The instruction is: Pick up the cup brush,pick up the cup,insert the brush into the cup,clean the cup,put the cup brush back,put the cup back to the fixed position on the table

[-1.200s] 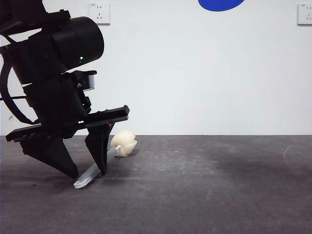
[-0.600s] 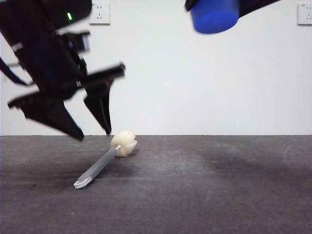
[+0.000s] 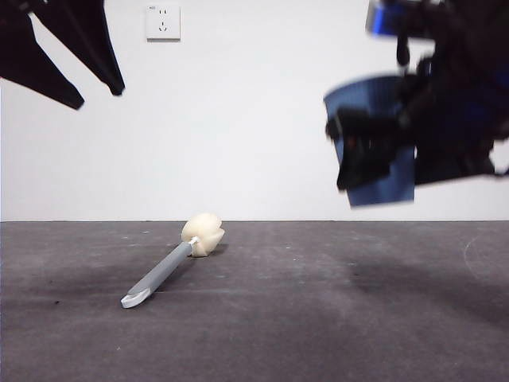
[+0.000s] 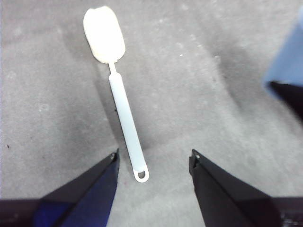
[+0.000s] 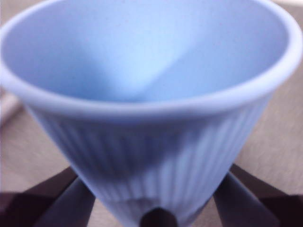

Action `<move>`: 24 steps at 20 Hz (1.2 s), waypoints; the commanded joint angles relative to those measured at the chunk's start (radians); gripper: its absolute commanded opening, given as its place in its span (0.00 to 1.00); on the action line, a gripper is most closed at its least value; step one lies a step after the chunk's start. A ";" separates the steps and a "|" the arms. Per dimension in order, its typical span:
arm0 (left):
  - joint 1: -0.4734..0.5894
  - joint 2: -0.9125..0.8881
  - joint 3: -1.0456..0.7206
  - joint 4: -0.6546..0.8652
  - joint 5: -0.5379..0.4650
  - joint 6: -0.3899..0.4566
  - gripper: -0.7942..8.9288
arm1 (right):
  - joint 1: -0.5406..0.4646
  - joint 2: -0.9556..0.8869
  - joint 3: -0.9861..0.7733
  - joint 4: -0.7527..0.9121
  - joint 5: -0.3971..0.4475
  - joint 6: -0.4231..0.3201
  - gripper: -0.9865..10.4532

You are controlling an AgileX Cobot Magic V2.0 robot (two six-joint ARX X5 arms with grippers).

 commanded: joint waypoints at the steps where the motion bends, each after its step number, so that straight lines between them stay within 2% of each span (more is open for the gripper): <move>1: -0.003 -0.016 -0.006 -0.016 0.020 0.016 0.34 | -0.026 0.098 -0.006 0.128 -0.023 -0.021 0.08; 3: -0.003 -0.019 -0.006 -0.036 0.020 0.020 0.34 | -0.052 0.212 -0.006 0.266 -0.025 -0.021 0.08; 6: -0.003 -0.019 -0.006 -0.067 0.020 0.031 0.34 | -0.094 0.363 -0.006 0.439 -0.077 -0.021 0.08; 10: -0.003 -0.019 -0.006 -0.066 0.019 0.035 0.34 | -0.140 0.464 -0.005 0.603 -0.142 -0.021 0.08; 15: -0.003 -0.019 -0.006 -0.047 0.019 0.035 0.34 | -0.190 0.533 0.017 0.651 -0.231 -0.024 0.08; 19: -0.003 -0.019 -0.006 -0.042 0.019 0.035 0.34 | -0.212 0.565 0.032 0.653 -0.259 -0.033 0.08; 21: -0.003 -0.019 -0.006 -0.042 0.015 0.035 0.34 | -0.222 0.565 0.032 0.648 -0.270 -0.040 0.08; 24: -0.003 -0.019 -0.006 -0.039 0.015 0.035 0.34 | -0.238 0.579 0.032 0.607 -0.333 -0.040 0.08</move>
